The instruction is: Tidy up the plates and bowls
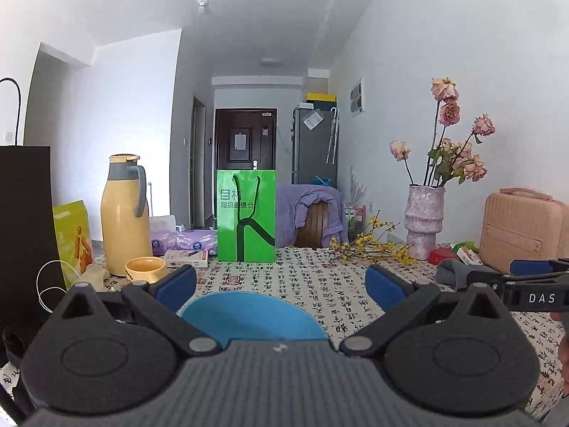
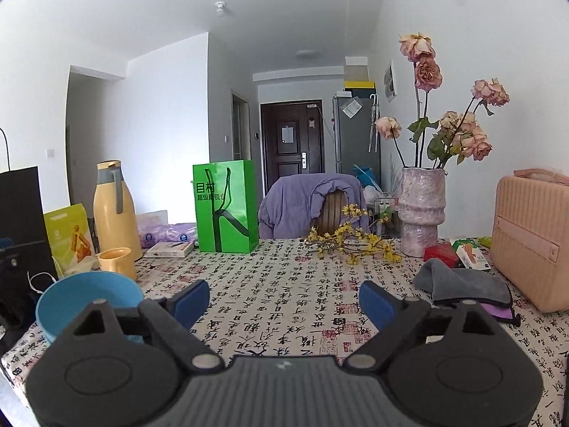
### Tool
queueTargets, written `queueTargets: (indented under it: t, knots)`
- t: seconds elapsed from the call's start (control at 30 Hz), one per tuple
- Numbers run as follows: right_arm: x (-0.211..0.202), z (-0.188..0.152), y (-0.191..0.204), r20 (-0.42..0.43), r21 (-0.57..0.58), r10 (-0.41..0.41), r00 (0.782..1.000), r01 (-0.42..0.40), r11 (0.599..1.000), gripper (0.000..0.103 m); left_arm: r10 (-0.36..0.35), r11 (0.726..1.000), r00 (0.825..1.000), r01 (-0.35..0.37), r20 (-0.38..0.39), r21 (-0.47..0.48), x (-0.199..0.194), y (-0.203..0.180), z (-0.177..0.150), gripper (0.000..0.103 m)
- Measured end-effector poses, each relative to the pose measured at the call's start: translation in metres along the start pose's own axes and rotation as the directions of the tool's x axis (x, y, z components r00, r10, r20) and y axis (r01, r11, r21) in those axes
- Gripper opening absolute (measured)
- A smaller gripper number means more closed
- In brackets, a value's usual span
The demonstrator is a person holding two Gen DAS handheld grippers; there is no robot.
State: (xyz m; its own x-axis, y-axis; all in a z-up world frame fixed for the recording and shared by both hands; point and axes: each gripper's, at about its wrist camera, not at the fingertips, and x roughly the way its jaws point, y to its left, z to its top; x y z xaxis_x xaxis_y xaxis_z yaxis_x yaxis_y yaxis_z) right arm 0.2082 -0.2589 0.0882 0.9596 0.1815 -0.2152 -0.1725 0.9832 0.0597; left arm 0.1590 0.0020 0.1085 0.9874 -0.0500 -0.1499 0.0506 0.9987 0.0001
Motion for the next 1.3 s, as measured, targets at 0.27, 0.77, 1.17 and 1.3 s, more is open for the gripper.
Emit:
queueTargets:
  t: [0.27,0.77,1.17,1.3]
  knots:
    - [-0.044,-0.015,0.014,0.043,-0.001,-0.002,0.999,0.002,1.0,0.091,0.024,1.0,1.0,-0.024,0.004,-0.006,-0.039,0.0,-0.019,0.103]
    - [-0.137,-0.059,0.045,0.056,0.005,-0.005,0.998,0.005,1.0,0.092,0.133,0.99,0.991,-0.135,0.031,0.052,-0.127,-0.004,-0.06,0.103]
    - [-0.179,-0.094,0.06,0.074,0.029,-0.029,0.997,0.027,0.999,0.093,0.081,0.996,0.997,-0.081,-0.011,0.039,-0.156,-0.003,-0.079,0.103]
    - [-0.176,-0.092,0.058,0.059,0.04,-0.028,0.998,0.026,0.999,0.093,0.084,0.996,0.996,-0.084,-0.007,0.025,-0.157,-0.001,-0.076,0.103]
